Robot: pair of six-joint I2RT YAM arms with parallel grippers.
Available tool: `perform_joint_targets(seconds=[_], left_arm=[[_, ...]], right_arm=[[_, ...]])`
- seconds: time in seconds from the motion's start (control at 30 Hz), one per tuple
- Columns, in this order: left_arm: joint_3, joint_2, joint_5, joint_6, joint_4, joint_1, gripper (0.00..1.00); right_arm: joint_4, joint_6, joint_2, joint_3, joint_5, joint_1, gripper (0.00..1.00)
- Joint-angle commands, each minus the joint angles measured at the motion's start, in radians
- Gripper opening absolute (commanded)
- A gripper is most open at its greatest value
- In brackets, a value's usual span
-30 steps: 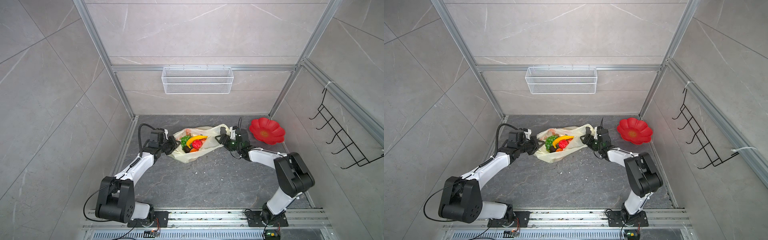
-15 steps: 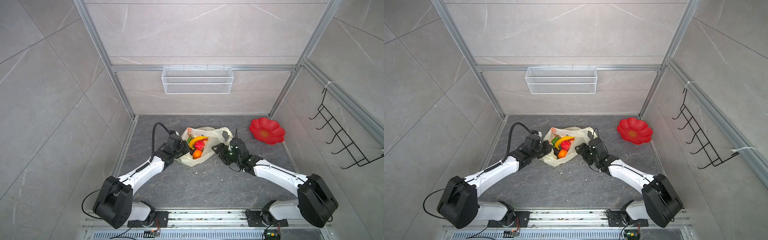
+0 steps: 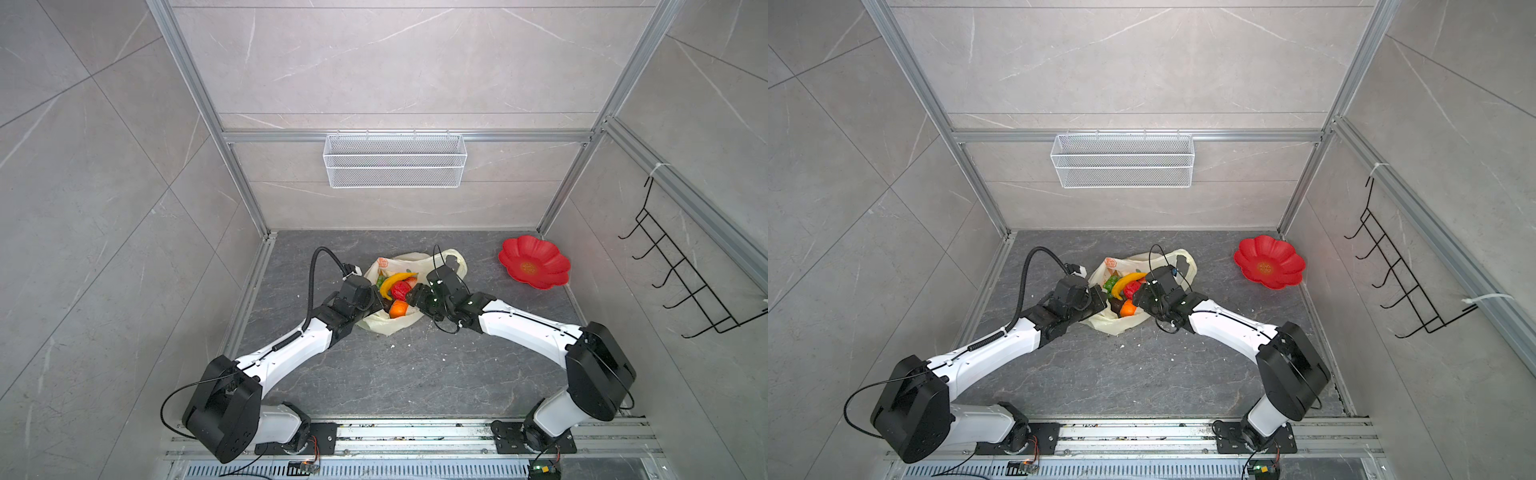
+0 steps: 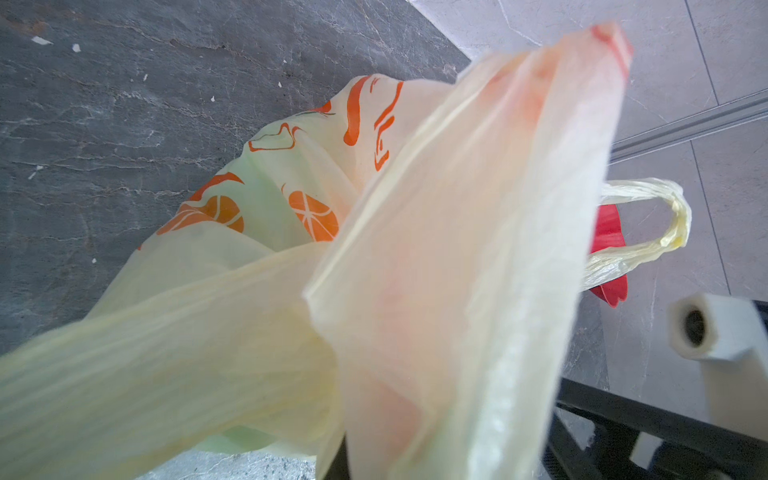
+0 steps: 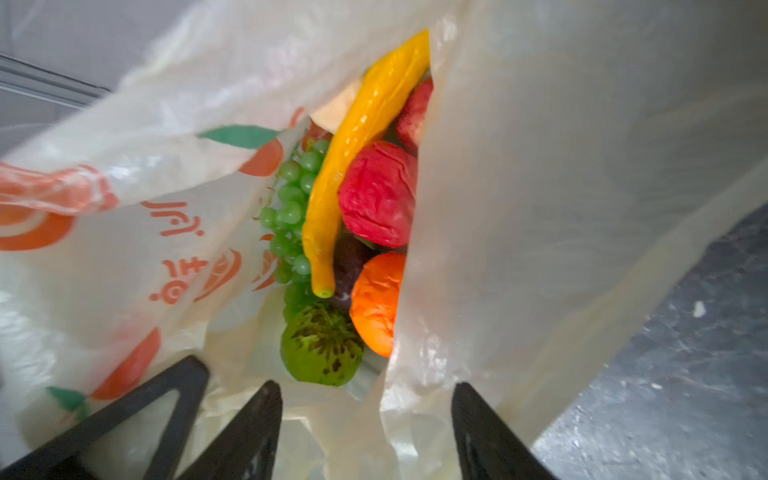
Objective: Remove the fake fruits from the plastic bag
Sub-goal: 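Hold the bag edges with both grippers and pull the opening wider over the fruits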
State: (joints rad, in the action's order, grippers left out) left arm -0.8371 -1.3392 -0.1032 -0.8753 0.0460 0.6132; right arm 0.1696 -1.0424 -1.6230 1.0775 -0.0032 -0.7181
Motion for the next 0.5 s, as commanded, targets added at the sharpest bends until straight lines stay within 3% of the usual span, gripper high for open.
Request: perform_joint_targets(seconds=[0.0,0.23,0.33,0.47], left_arm=[[0.009,0.001,-0.004,-0.019,-0.052,0.005,0.00],[0.070,-0.009,0.126,-0.079,-0.214,-0.001,0.00],[0.101,0.007,0.130,-0.080,-0.218,-0.001,0.00],[0.179,0.072,0.112,-0.095,-0.225,-0.035,0.00]], right_arm=[[0.028,0.029,-0.051,-0.022,0.011,-0.012,0.68],[-0.300,0.006,-0.174,-0.083,-0.130,0.016,0.72],[-0.267,0.007,-0.194,-0.053,-0.111,0.035,0.61],[-0.243,0.013,-0.184,-0.059,-0.088,0.063,0.38]])
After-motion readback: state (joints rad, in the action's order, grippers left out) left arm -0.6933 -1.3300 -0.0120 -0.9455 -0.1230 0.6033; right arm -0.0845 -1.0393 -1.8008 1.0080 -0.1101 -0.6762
